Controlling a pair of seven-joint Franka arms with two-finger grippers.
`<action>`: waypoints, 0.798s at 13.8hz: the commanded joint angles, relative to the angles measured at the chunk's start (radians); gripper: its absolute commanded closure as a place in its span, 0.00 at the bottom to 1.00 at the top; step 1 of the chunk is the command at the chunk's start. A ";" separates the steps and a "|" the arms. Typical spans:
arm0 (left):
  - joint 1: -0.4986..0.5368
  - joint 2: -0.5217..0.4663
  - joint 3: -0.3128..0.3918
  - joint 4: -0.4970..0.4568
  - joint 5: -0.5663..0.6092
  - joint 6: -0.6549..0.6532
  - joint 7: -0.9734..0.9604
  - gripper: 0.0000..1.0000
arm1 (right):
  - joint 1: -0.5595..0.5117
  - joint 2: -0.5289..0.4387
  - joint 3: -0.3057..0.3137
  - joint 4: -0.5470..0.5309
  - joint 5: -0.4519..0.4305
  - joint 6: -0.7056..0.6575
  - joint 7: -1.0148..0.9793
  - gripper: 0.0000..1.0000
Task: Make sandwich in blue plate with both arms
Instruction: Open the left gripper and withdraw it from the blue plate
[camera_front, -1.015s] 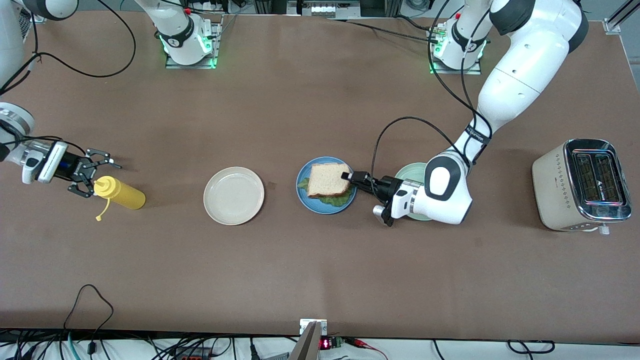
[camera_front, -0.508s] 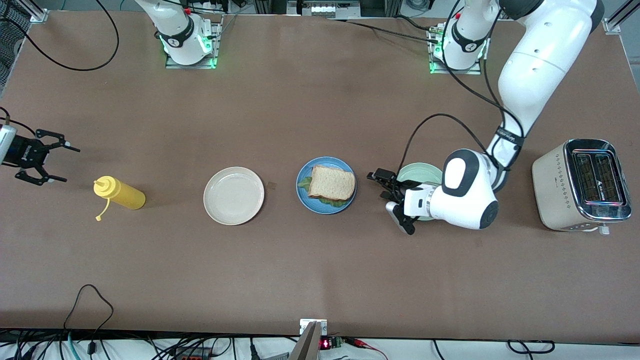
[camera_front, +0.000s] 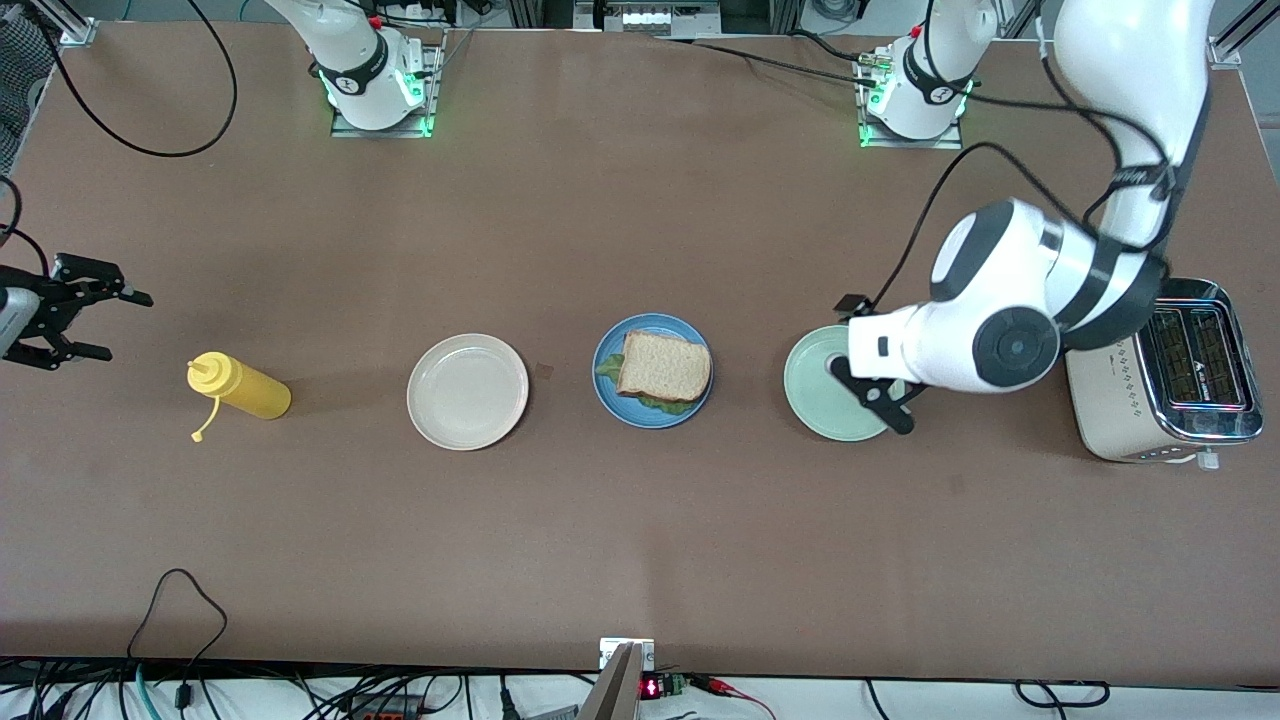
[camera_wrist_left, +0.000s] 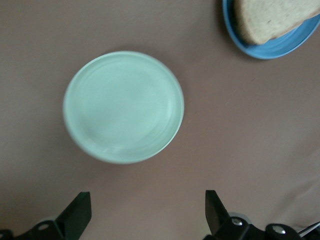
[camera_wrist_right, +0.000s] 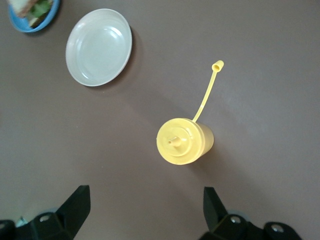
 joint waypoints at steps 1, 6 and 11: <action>-0.012 -0.146 0.071 -0.029 0.052 -0.041 -0.018 0.00 | 0.075 -0.042 -0.004 -0.012 -0.089 0.002 0.280 0.00; -0.193 -0.358 0.468 -0.091 -0.136 -0.018 -0.088 0.00 | 0.221 -0.085 0.001 -0.002 -0.245 -0.006 0.800 0.00; -0.166 -0.530 0.478 -0.205 -0.089 0.049 -0.099 0.00 | 0.249 -0.110 0.099 0.130 -0.399 -0.093 1.011 0.00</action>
